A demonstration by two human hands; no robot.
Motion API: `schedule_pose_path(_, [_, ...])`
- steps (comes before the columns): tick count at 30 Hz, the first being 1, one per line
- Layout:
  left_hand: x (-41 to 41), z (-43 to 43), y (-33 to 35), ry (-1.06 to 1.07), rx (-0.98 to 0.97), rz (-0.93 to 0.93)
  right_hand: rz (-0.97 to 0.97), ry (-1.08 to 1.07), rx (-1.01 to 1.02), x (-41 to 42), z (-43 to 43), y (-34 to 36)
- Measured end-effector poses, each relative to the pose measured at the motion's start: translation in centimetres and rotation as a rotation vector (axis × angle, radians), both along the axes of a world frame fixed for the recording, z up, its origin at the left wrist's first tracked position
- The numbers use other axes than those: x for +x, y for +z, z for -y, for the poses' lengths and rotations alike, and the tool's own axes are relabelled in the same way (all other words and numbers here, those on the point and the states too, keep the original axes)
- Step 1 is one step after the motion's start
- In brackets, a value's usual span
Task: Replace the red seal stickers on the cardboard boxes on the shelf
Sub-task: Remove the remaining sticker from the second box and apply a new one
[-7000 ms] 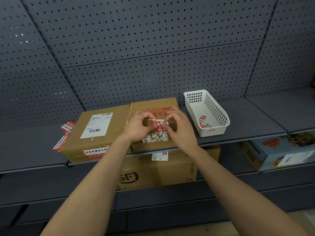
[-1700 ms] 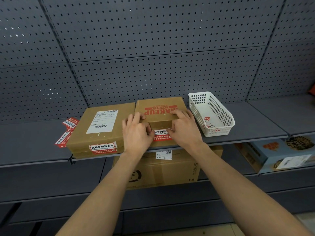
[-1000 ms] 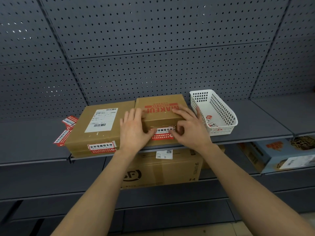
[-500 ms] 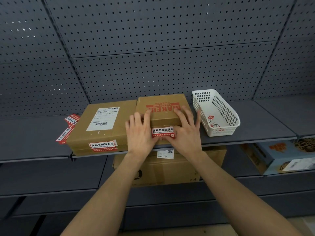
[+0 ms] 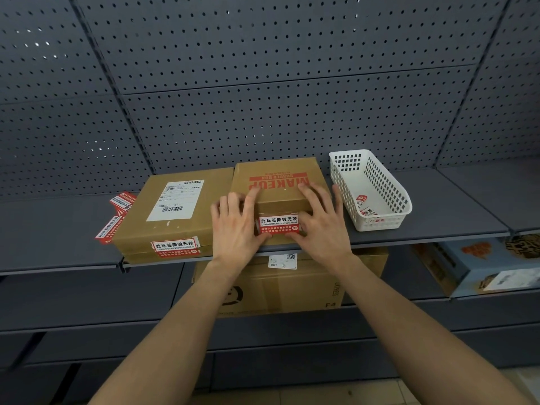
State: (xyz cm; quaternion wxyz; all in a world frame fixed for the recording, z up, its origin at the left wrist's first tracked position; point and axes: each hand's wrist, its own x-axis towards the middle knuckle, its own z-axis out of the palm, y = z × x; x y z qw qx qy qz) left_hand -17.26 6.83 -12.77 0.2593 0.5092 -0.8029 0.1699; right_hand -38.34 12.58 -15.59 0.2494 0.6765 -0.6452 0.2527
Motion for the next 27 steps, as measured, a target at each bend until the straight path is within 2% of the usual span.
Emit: schedule_pose_path(27, [1.5, 1.4, -0.5, -0.078, -0.009, 0.027, 0.018, 0.119, 0.029, -1.3, -0.4, 0.7])
